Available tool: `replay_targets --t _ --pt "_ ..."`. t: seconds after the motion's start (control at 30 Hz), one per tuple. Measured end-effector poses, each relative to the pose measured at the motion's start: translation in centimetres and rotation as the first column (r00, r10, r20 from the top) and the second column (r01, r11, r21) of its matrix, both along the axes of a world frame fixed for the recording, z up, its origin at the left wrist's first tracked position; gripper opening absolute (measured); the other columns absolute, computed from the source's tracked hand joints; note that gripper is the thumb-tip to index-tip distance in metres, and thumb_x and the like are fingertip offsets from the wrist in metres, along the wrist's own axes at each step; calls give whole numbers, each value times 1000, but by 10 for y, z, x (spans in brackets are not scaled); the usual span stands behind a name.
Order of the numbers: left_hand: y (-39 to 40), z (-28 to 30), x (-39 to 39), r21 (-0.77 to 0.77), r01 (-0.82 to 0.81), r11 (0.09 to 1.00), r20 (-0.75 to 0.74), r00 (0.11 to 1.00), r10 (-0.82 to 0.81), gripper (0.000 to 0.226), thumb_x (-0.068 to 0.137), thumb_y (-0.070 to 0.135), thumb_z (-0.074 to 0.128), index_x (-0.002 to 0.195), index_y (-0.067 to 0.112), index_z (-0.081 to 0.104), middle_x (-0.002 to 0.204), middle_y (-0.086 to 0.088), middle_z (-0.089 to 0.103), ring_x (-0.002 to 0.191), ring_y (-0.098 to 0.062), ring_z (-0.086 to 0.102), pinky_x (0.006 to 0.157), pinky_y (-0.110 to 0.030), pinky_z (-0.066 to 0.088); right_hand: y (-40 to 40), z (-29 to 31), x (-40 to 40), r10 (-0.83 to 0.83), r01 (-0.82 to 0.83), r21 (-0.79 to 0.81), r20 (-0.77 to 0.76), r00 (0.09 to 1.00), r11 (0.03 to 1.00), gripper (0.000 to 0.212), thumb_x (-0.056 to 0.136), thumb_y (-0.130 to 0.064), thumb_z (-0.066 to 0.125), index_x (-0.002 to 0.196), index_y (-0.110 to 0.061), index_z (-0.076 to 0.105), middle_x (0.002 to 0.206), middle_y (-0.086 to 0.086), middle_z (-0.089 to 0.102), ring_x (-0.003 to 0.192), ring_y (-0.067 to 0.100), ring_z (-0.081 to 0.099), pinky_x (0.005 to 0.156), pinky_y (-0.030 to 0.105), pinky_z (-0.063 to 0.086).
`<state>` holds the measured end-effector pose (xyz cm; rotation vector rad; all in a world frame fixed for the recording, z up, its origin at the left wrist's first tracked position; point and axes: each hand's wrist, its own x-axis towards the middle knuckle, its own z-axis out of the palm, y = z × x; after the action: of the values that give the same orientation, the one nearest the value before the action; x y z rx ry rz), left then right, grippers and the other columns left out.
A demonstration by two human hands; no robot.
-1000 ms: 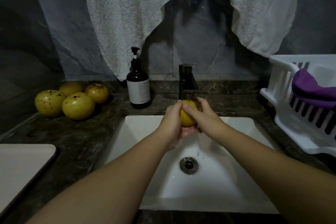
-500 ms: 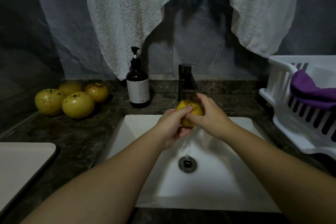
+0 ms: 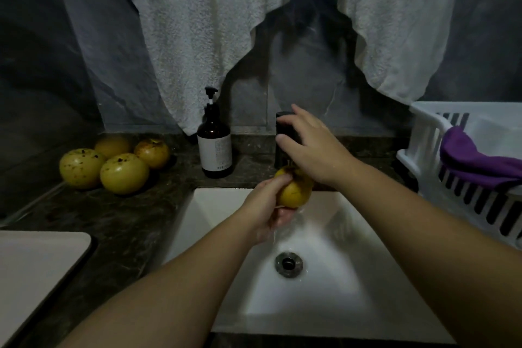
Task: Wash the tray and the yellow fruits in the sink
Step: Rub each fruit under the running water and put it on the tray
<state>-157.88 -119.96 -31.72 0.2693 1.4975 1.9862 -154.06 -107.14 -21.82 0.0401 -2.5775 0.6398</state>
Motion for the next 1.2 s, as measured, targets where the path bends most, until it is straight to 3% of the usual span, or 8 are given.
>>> replay_targets --t 0.27,0.37,0.47,0.57,0.77,0.93,1.1,1.2 --pt "-5 -5 -4 -52 2 999 59 998 1 37 87 53 74 102 20 69 67 -2 58 51 -11 41 51 -21 36 -2 1 -3 -9 3 64 92 996 998 63 98 -66 35 153 -35 38 160 -5 35 147 23 30 116 46 30" --pt "-8 -5 -4 -128 3 992 82 997 8 46 84 54 76 106 14 66 65 -3 59 51 -12 43 49 -21 39 1 -12 8 -21 18 -75 -37 999 997 51 98 -48 40 145 -32 49 149 -4 46 137 17 41 109 36 37" --pt "-12 -5 -1 -239 25 971 71 997 -8 56 84 58 74 117 13 66 75 -7 63 49 -14 51 50 -22 40 5 -39 27 -141 97 -218 -197 970 971 30 87 -28 47 114 -36 57 117 -8 51 107 13 55 82 28 46" --pt "-14 -7 3 -336 72 939 40 997 -62 49 87 59 70 115 18 67 85 -8 65 57 -15 57 51 -23 39 12 -75 40 -97 93 -197 -10 995 976 39 85 -16 61 118 -36 52 117 -10 46 110 14 54 81 26 43" --pt "-14 -5 7 -411 144 900 25 989 -147 39 92 58 63 99 20 67 67 -1 61 58 -13 58 53 -23 35 7 -97 42 28 47 -203 355 934 978 109 63 -69 76 155 -44 24 149 -1 37 128 19 48 104 36 46" --pt "-14 -2 8 -360 127 924 37 992 -122 49 95 65 54 103 18 65 79 -7 58 71 -21 59 58 -28 38 7 -106 35 -67 121 -148 325 943 982 98 67 -58 84 149 -42 34 138 1 44 109 16 52 86 30 46" --pt "-18 -4 0 -374 14 927 32 999 -2 65 94 79 42 111 20 64 96 -8 61 85 -26 60 66 -31 49 18 -101 36 -168 187 -258 95 981 948 91 65 -65 81 141 -52 33 128 -9 38 105 10 46 82 28 41" --pt "-19 -8 -2 -382 -47 923 -6 999 48 68 94 78 42 115 18 66 104 -9 68 88 -25 64 70 -34 50 18 -110 38 -155 199 -142 268 951 970 93 66 -62 83 144 -48 35 136 -4 42 104 11 45 83 28 41"
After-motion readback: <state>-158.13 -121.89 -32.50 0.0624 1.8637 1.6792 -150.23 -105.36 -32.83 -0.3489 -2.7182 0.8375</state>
